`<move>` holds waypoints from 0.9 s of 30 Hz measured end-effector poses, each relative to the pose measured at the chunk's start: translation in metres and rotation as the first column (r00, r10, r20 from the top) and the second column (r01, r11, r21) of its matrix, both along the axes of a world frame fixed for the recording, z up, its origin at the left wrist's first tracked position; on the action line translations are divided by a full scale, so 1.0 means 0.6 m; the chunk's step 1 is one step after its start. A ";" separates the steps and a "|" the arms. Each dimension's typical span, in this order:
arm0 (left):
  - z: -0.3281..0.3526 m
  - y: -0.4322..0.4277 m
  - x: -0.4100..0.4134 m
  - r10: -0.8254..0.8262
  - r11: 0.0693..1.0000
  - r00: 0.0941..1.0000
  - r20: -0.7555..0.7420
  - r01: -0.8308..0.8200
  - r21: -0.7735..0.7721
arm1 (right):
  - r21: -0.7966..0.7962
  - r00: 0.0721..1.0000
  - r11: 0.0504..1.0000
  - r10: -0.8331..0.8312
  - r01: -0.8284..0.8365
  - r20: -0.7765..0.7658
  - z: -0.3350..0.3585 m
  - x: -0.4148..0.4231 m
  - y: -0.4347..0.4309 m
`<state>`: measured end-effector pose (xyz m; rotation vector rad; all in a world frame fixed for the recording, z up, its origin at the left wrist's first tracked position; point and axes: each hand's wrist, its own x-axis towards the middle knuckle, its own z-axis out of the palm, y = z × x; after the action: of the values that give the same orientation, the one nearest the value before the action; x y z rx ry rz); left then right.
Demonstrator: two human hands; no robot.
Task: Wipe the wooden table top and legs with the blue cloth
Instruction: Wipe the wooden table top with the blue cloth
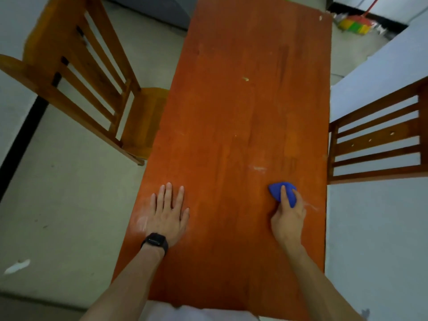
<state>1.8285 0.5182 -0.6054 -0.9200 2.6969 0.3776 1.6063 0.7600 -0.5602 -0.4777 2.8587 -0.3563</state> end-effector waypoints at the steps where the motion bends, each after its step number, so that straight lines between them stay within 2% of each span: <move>1: 0.002 0.003 -0.008 0.016 1.000 1.000 0.008 -0.016 0.017 | -0.041 0.996 0.996 0.077 -0.079 -0.038 -0.002 0.019 -0.013; 4: 0.010 0.020 -0.031 0.082 0.996 0.997 0.015 -0.082 0.043 | -0.095 0.938 0.937 0.326 -0.337 -0.118 -0.006 0.094 -0.097; 6: 0.017 0.032 -0.039 0.090 0.995 0.996 -0.007 -0.090 0.042 | -0.059 0.878 0.877 0.471 -0.476 -0.084 -0.007 0.133 -0.143; 8: 0.022 0.041 -0.045 0.053 0.998 0.998 -0.030 -0.052 0.020 | -0.039 0.852 0.851 0.522 -0.523 -0.032 -0.019 0.131 -0.148; 10: 0.027 0.053 -0.055 -0.036 0.999 0.999 -0.024 0.036 0.012 | -0.001 0.876 0.876 0.481 -0.481 -0.044 -0.025 0.086 -0.115; 13: 0.035 0.088 -0.084 -0.156 0.987 0.988 0.000 0.156 0.050 | 0.094 0.958 0.958 0.279 -0.272 -0.063 -0.022 -0.011 -0.014; 15: 0.040 0.121 -0.112 -0.186 0.978 0.982 0.024 0.183 0.097 | 0.170 1.000 0.985 -0.013 0.011 0.011 -0.007 -0.071 0.083; 17: 0.049 0.159 -0.146 -0.229 0.967 0.972 0.059 0.219 0.132 | 0.145 0.943 0.941 -0.322 0.307 0.090 0.014 -0.112 0.184; 19: 0.056 0.202 -0.177 -0.266 0.954 0.962 0.068 0.253 0.160 | 0.131 0.875 0.878 -0.473 0.460 0.098 0.030 -0.122 0.245; 20: 0.056 0.224 -0.188 -0.249 0.956 0.966 0.064 0.234 0.179 | 0.113 0.883 0.883 -0.464 0.455 0.075 0.034 -0.115 0.253; 22: 0.056 0.262 -0.206 -0.163 0.969 0.984 0.069 0.147 0.200 | 0.040 0.945 0.946 -0.324 0.322 0.048 0.036 -0.086 0.231; 25: 0.058 0.295 -0.215 -0.081 0.982 0.990 0.115 0.059 0.181 | -0.029 0.994 0.999 0.023 -0.020 0.110 0.034 -0.014 0.154; 27: 0.064 0.296 -0.215 -0.073 0.985 0.987 0.142 0.049 0.164 | -0.029 0.948 0.964 0.264 -0.263 0.176 0.025 0.020 0.120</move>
<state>1.6995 0.6955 -0.5672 -0.7856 2.5118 0.4860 1.6182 0.8321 -0.5450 -0.7774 2.5789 -0.3388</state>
